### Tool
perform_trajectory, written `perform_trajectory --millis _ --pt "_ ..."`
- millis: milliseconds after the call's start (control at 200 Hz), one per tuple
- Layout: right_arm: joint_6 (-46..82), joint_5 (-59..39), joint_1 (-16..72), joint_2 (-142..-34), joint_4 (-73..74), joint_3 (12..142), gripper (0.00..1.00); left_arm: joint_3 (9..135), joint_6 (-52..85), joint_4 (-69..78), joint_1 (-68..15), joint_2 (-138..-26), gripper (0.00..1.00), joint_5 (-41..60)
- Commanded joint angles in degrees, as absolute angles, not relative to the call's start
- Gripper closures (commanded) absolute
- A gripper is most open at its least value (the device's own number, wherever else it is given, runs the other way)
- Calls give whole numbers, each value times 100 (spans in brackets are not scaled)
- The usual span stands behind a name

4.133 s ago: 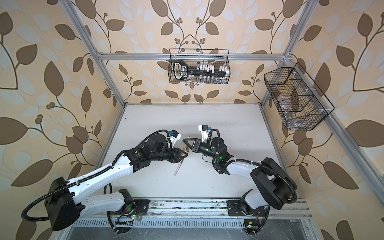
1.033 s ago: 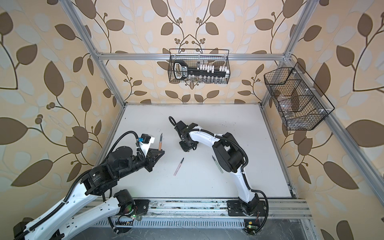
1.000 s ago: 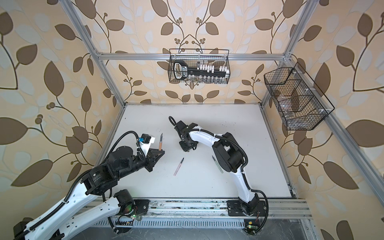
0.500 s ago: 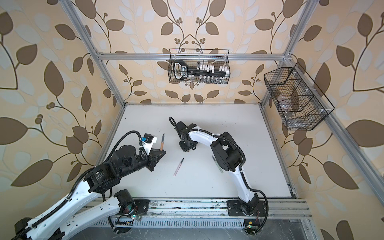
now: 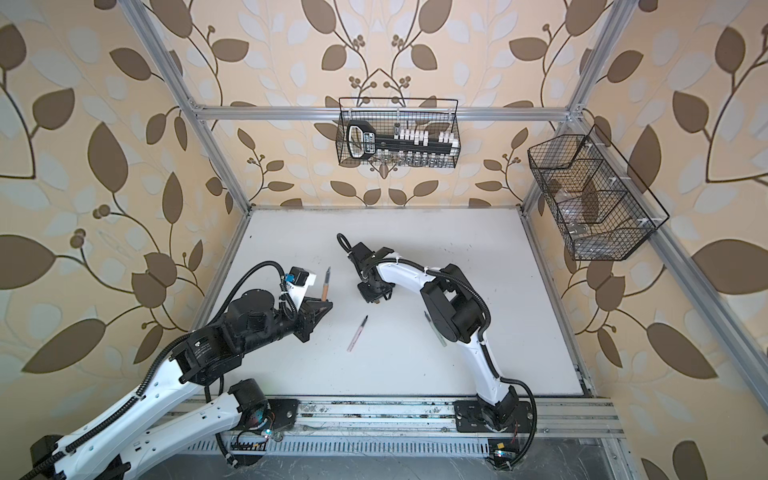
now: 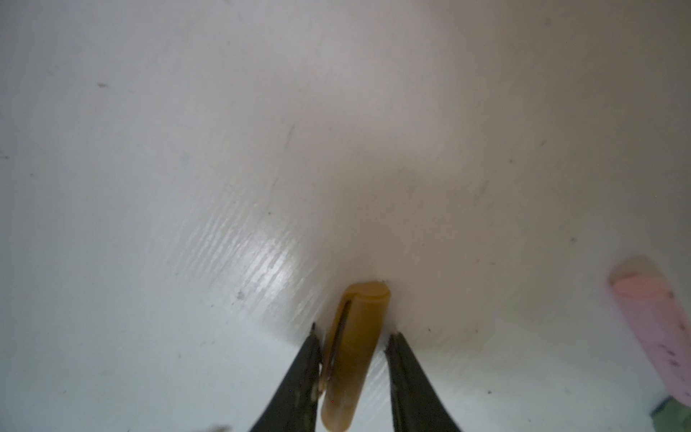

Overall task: Insert the pens into the pen caps
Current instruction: 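Close the right gripper on the tan cap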

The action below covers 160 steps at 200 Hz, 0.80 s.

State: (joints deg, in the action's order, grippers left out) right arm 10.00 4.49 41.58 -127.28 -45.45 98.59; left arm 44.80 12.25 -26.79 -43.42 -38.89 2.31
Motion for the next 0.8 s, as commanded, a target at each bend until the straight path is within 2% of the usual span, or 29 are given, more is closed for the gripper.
perform_trajectory --millis 0,215,295,395,585,795 --pt "792 430 4134 -12998 -4641 9995 64 4552 1215 -2526 -4324 -3915 90 182" --pt "803 553 4123 -13122 -4647 10061 64 4579 1213 -2559 -4324 -3922 90 131" --pt "791 601 4125 -13155 -4664 10097 66 4579 1213 -2557 -4324 -3922 90 122" --pt "757 622 4118 -13120 -4635 10103 74 4564 1217 -2561 -4324 -3920 90 121" --pt "664 547 4121 -12875 -4558 9997 76 4475 1213 -2481 -4330 -3902 88 130" --pt "594 636 4126 -12443 -4113 9475 85 4452 1195 -2447 -4324 -3919 88 154"
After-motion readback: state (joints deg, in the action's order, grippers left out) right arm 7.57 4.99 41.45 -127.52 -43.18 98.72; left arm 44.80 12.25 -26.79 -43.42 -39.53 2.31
